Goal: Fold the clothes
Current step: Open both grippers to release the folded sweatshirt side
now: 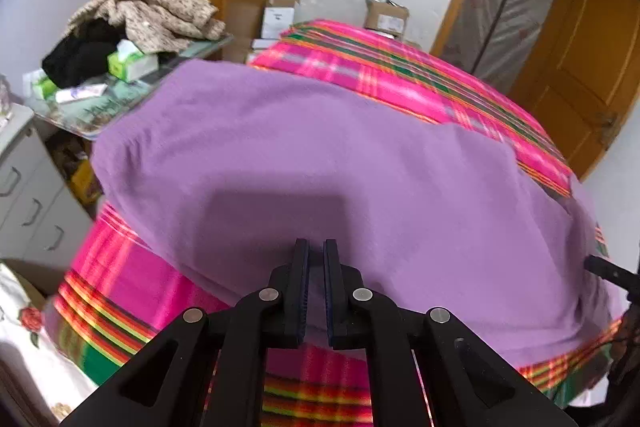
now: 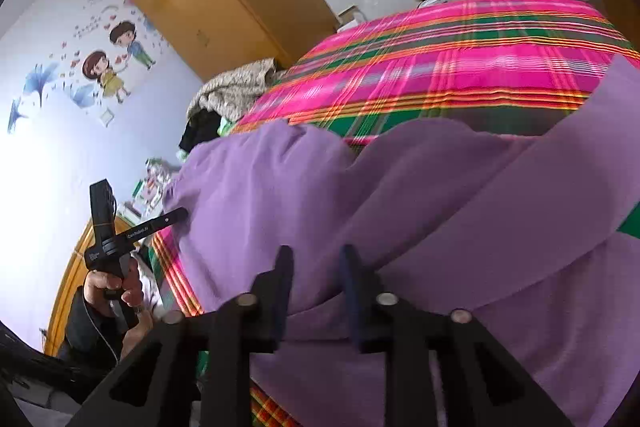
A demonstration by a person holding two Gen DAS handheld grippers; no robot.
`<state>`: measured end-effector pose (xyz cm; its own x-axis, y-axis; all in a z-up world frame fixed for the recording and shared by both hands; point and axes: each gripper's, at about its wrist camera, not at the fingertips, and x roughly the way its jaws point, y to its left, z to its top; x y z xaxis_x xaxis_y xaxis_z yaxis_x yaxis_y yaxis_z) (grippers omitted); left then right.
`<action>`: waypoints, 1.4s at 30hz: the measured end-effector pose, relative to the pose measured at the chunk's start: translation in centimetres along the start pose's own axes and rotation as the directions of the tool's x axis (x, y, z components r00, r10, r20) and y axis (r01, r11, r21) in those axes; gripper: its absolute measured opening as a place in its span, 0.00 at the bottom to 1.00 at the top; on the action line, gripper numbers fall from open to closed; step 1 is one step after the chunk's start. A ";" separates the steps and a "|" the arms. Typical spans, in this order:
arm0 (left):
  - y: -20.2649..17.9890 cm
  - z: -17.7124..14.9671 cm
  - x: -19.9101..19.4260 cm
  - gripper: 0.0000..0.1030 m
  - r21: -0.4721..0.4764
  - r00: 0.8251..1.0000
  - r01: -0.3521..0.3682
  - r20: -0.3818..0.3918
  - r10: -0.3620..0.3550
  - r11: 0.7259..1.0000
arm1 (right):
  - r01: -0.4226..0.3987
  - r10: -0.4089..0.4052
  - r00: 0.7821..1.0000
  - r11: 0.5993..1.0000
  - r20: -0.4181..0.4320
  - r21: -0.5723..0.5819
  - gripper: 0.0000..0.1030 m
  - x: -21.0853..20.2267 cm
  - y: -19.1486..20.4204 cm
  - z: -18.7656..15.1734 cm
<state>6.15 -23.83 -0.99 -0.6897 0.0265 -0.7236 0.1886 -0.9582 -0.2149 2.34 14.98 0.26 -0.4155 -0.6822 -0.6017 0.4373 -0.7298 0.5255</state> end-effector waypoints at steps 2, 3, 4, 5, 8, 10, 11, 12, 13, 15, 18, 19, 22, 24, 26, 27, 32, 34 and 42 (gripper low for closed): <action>0.6 0.6 0.1 0.07 -0.012 1.000 -0.025 0.018 0.025 1.000 | 0.000 0.000 1.000 1.000 0.008 0.010 0.31 -0.3 -0.4 -0.1; 1.1 1.0 0.3 0.07 -0.021 0.999 -0.037 0.027 0.037 0.999 | 0.001 -0.001 1.000 1.000 0.008 0.015 0.31 -0.3 -0.5 -0.1; 1.8 1.1 0.5 0.07 -0.040 0.998 -0.057 0.020 0.058 0.998 | 0.003 -0.003 1.000 1.000 0.007 0.018 0.31 -0.2 -0.5 -0.1; 2.5 1.2 0.8 0.07 -0.058 0.997 -0.076 0.014 0.077 0.995 | 0.004 -0.004 1.000 1.000 0.006 0.020 0.31 -0.2 -0.6 -0.1; 4.2 1.5 1.0 0.07 -0.099 0.997 -0.071 0.023 0.074 0.993 | 0.006 -0.006 1.000 1.000 0.001 0.026 0.31 -0.2 -0.7 -0.2; 4.6 1.9 1.0 0.07 -0.110 0.997 -0.075 0.028 0.078 0.991 | 0.006 -0.006 1.000 0.999 -0.005 0.036 0.31 0.0 -0.9 0.0; 4.7 2.1 1.1 0.07 -0.113 0.996 -0.079 0.029 0.083 0.990 | 0.006 -0.006 1.000 0.999 -0.006 0.038 0.31 0.1 -0.9 0.0; 4.7 2.3 1.0 0.07 -0.111 0.996 -0.084 0.031 0.087 0.990 | 0.005 -0.005 1.000 0.999 -0.006 0.038 0.31 0.1 -0.9 0.1; 4.6 2.5 0.9 0.07 -0.108 0.995 -0.084 0.039 0.088 0.991 | 0.004 -0.004 1.000 0.999 -0.006 0.037 0.31 0.2 -0.9 0.2; 4.4 3.3 0.7 0.07 -0.102 0.995 -0.080 0.057 0.086 0.992 | 0.003 -0.003 1.000 0.999 -0.006 0.036 0.31 0.3 -0.9 0.4; 4.2 4.9 0.6 0.07 -0.093 0.993 -0.071 0.085 0.079 0.993 | 0.005 -0.005 1.000 1.000 -0.011 0.023 0.31 0.6 -0.5 0.8; 4.1 5.4 0.9 0.07 -0.085 0.993 -0.071 0.085 0.078 0.994 | 0.006 -0.006 1.000 1.000 -0.011 0.019 0.31 0.7 -0.3 0.9; 4.0 6.9 1.9 0.07 -0.065 0.994 -0.073 0.080 0.079 0.995 | 0.011 -0.011 1.000 1.000 -0.013 0.006 0.31 1.0 0.0 1.4; 4.5 7.6 3.1 0.07 -0.067 0.995 -0.082 0.058 0.086 0.994 | 0.011 -0.011 1.000 1.000 -0.012 0.002 0.31 1.2 0.1 1.6; 5.3 8.0 4.7 0.07 -0.085 0.995 -0.097 0.020 0.099 0.992 | 0.013 -0.013 1.000 1.000 -0.013 -0.001 0.31 1.4 0.2 1.8; 5.8 8.1 5.5 0.07 -0.091 0.994 -0.107 -0.003 0.107 0.990 | 0.015 -0.015 1.000 1.000 -0.015 0.001 0.31 1.5 0.1 1.9; 5.8 8.7 5.9 0.07 -0.083 0.994 -0.108 -0.010 0.107 0.991 | 0.023 -0.023 1.000 0.999 -0.018 0.022 0.31 1.8 -0.4 2.2; 4.9 9.2 5.8 0.07 -0.048 0.995 -0.094 0.006 0.095 0.994 | 0.023 -0.023 1.000 0.999 -0.015 0.034 0.31 1.9 -0.7 2.4; 4.3 11.0 8.2 0.07 -0.033 0.994 -0.104 -0.025 0.103 0.994 | 0.046 -0.047 0.999 0.998 0.012 0.052 0.31 1.3 -1.1 2.7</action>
